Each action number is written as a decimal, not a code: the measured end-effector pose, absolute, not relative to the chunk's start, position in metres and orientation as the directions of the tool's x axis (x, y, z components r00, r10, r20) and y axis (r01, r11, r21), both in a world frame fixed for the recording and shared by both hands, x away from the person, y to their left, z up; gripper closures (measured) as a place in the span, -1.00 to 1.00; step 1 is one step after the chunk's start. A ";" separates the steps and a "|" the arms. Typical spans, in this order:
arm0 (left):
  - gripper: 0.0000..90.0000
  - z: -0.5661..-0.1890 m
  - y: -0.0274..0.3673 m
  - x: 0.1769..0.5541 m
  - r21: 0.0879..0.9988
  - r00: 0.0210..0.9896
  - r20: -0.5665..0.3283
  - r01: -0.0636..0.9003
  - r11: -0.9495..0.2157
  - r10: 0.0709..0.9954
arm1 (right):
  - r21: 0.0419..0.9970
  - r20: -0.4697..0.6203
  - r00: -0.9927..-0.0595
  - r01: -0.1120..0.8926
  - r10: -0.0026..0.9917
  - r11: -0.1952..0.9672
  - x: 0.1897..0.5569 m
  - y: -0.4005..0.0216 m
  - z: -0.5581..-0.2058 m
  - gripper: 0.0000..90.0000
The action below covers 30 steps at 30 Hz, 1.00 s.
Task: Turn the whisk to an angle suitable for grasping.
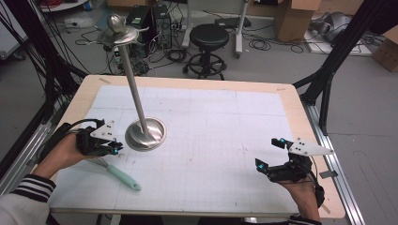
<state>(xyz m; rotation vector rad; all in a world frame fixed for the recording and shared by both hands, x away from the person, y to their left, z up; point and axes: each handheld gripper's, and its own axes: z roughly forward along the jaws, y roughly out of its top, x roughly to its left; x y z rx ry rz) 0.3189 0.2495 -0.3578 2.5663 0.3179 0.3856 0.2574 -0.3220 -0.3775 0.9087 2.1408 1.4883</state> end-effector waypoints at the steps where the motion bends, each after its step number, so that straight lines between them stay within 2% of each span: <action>1: 0.78 -0.358 0.249 0.319 0.527 0.932 0.209 0.148 -0.837 0.297 | 0.928 0.054 -0.720 0.292 0.692 0.231 0.257 -0.322 -0.378 -0.99; 2: 0.78 -0.356 0.250 0.318 0.527 0.933 0.214 0.139 -0.839 0.289 | 0.928 0.053 -0.719 0.291 0.693 0.231 0.257 -0.322 -0.377 -0.99; 3: 0.68 -0.352 0.251 0.314 0.539 0.938 0.214 0.119 -0.834 0.272 | 0.929 0.051 -0.721 0.287 0.692 0.231 0.257 -0.322 -0.376 -0.99; 10: 0.36 -0.344 0.252 0.306 0.556 0.943 0.212 0.099 -0.825 0.256 | 0.930 0.052 -0.724 0.286 0.687 0.231 0.258 -0.320 -0.375 -0.99; 14: -0.06 -0.338 0.251 0.301 0.573 0.945 0.211 0.087 -0.815 0.249 | 0.932 0.049 -0.728 0.279 0.683 0.231 0.260 -0.319 -0.374 -0.99; 15: -0.06 -0.336 0.251 0.299 0.582 0.948 0.206 0.081 -0.809 0.244 | 0.932 0.049 -0.728 0.279 0.683 0.231 0.260 -0.319 -0.374 -0.99; 17: -0.28 -0.333 0.251 0.298 0.589 0.952 0.200 0.074 -0.805 0.234 | 0.933 0.047 -0.730 0.277 0.681 0.232 0.260 -0.319 -0.373 -0.99; 19: -0.36 -0.330 0.251 0.297 0.605 0.958 0.185 0.065 -0.794 0.220 | 0.932 0.051 -0.729 0.280 0.682 0.230 0.260 -0.319 -0.373 -0.99; 21: -0.69 -0.328 0.251 0.296 0.613 0.960 0.170 0.072 -0.786 0.220 | 0.933 0.047 -0.730 0.276 0.681 0.231 0.259 -0.320 -0.373 -0.99; 22: -0.69 -0.326 0.251 0.296 0.617 0.961 0.156 0.084 -0.782 0.227 | 0.933 0.047 -0.730 0.276 0.681 0.231 0.259 -0.320 -0.373 -0.99; 23: -0.96 -0.325 0.251 0.295 0.622 0.959 0.158 0.089 -0.778 0.236 | 0.932 0.047 -0.729 0.277 0.683 0.232 0.259 -0.320 -0.373 -0.99; 30: -0.96 -0.319 0.259 0.293 0.652 0.959 0.147 0.091 -0.753 0.244 | 0.933 0.046 -0.728 0.277 0.684 0.231 0.258 -0.321 -0.373 -0.99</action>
